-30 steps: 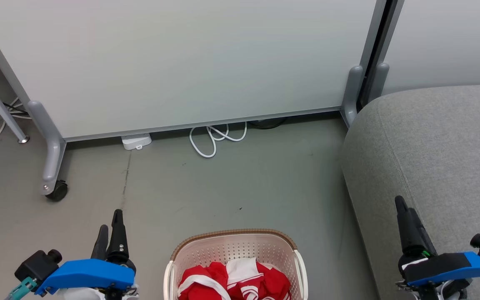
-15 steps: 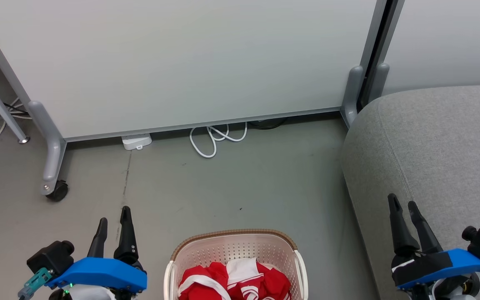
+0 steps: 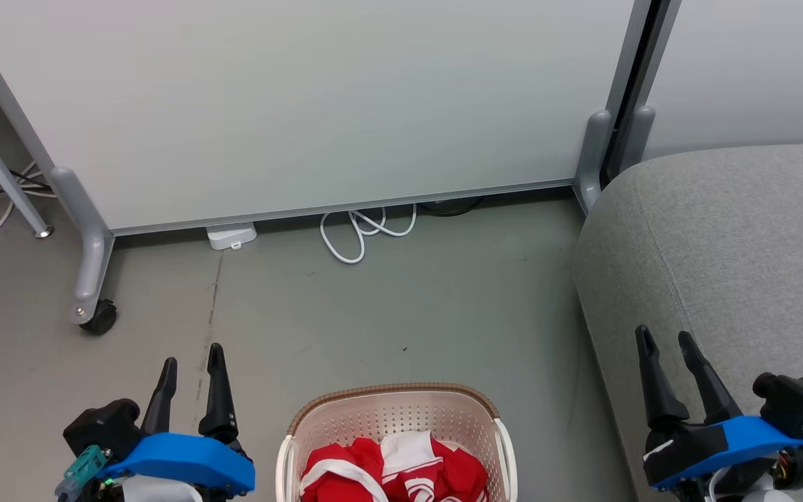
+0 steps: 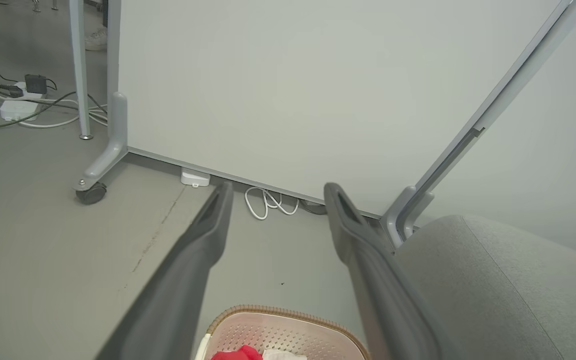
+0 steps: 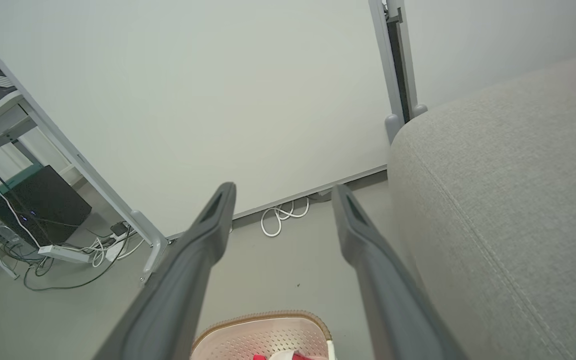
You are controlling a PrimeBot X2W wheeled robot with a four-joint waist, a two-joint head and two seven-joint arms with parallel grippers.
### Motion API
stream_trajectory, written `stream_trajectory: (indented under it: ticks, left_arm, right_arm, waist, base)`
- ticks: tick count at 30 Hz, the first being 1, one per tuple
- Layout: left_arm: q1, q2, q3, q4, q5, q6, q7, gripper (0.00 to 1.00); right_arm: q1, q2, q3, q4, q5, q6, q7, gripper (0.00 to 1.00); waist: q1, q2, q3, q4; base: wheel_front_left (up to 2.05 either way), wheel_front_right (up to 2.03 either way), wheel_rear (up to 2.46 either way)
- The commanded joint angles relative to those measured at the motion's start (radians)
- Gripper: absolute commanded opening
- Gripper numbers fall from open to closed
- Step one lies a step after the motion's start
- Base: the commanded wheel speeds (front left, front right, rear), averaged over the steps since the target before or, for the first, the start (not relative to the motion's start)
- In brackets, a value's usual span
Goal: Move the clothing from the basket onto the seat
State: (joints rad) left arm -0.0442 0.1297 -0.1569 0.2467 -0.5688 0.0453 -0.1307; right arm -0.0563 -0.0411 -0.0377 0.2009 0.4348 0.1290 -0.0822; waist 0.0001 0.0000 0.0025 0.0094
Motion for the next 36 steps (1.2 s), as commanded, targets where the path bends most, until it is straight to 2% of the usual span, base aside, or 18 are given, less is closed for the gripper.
stream_trajectory:
  ticks: [1,7,23,36]
  left_arm:
    - [-0.018,0.010,-0.005,-0.008,0.022,0.007,-0.008,1.00]
    - [-0.015,0.018,-0.021,-0.010,0.083,0.013,-0.025,1.00]
    - [-0.007,0.026,-0.061,0.002,0.204,-0.016,-0.063,1.00]
    - [0.001,0.008,-0.036,0.025,0.263,-0.032,-0.091,1.00]
  right_arm:
    - [-0.011,-0.008,0.001,-0.015,-0.026,0.001,-0.009,1.00]
    - [-0.009,-0.008,0.006,-0.016,-0.092,0.002,-0.017,1.00]
    - [-0.002,-0.010,0.018,-0.007,-0.246,0.002,-0.037,1.00]
    - [-0.002,-0.011,0.014,-0.016,-0.365,0.002,-0.058,1.00]
  waist:
    - [-0.0001,0.0000,0.000,0.000]
    - [-0.0001,0.0000,-0.002,0.002]
    - [-0.0001,0.0000,-0.009,0.004]
    - [-0.0001,0.0000,-0.008,0.005]
  base:
    - [0.00,0.00,0.00]
    - [0.00,0.00,0.00]
    - [0.00,0.00,0.00]
    - [0.00,0.00,0.00]
